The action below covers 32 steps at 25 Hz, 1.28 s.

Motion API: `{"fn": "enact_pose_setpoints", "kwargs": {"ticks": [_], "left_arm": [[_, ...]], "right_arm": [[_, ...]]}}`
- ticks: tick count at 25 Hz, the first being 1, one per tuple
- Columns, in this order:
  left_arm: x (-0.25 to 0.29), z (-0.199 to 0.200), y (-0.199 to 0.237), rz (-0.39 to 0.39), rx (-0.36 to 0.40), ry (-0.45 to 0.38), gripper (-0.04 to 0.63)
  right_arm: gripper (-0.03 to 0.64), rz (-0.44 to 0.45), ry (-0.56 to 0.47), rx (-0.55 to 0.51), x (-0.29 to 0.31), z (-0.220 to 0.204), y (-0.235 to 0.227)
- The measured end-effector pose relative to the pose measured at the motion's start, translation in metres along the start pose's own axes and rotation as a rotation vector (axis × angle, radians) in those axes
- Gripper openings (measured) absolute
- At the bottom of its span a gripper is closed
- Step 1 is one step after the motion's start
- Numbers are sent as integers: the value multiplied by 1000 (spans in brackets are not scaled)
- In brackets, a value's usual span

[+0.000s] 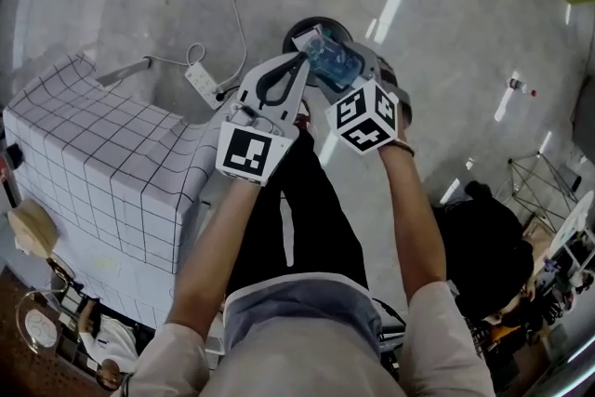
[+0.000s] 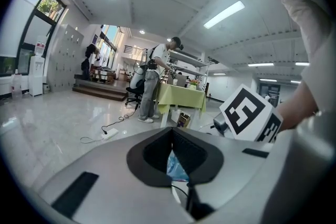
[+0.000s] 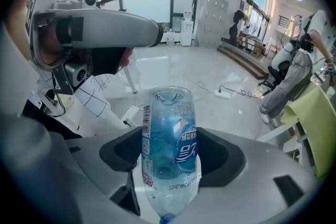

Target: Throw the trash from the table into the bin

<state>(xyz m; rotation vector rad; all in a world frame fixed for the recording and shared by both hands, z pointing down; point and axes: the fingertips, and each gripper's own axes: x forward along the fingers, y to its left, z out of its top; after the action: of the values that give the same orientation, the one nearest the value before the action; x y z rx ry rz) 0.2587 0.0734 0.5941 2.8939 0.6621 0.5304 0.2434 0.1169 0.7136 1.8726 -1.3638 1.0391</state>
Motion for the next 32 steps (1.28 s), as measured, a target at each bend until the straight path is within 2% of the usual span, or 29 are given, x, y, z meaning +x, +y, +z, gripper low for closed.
{"fn": "enact_pose_setpoints", "kwargs": {"ticks": [6, 15, 24, 27, 29, 32], "left_arm": [[32, -48, 1, -34, 21, 19, 6], [73, -137, 7, -66, 21, 98, 6], [98, -193, 24, -62, 3, 160, 6], [107, -207, 25, -88, -1, 162, 6], [110, -218, 24, -99, -1, 171, 6], [110, -229, 33, -87, -3, 184, 6]], "right_arm": [[304, 17, 22, 15, 44, -35, 3], [304, 45, 63, 34, 117, -88, 7], [304, 39, 72, 36, 156, -112, 8], [304, 41, 83, 32, 169, -120, 7], [304, 53, 90, 62, 178, -126, 7], [304, 81, 73, 186, 192, -129, 6]]}}
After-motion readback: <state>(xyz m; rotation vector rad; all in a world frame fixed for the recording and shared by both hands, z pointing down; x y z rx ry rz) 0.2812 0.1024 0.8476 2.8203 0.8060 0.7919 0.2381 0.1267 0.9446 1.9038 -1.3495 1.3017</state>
